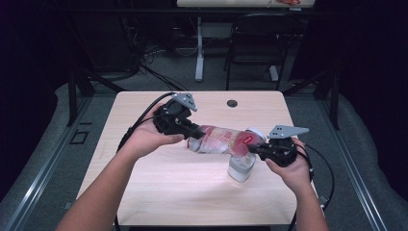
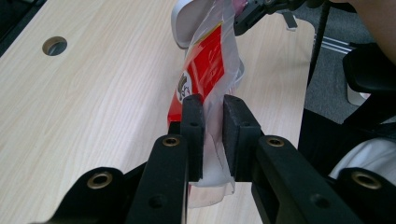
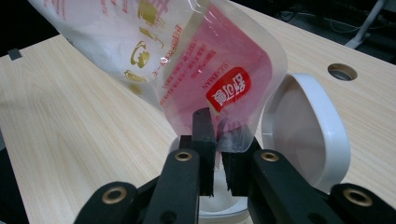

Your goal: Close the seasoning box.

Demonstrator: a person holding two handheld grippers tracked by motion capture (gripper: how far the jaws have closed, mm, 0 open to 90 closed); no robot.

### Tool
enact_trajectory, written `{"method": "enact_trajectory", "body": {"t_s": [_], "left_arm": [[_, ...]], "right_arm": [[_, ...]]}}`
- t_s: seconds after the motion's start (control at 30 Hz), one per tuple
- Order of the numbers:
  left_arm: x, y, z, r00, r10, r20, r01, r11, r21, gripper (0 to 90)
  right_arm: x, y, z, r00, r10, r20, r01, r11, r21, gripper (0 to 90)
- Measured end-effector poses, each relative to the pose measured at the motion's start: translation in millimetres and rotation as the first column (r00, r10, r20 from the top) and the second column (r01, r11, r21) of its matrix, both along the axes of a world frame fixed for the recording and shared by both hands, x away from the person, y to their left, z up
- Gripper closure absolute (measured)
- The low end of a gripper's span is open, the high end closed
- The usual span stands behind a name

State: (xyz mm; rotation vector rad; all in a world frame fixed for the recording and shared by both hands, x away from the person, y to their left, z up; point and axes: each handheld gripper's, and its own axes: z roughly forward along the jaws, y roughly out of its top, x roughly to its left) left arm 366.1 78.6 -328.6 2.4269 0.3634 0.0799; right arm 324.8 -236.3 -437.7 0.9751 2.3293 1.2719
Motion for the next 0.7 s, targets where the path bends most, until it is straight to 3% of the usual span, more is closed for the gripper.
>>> {"method": "enact_trajectory", "body": {"t_s": [0.7], "left_arm": [[3.0, 1.2, -0.5, 0.9999, 0.002, 0.017, -0.002, 0.9999, 0.01, 85.7]], "right_arm": [[0.4, -0.2, -0.2, 1.0, 0.003, 0.0, -0.003, 1.0, 0.009, 84.6]]}}
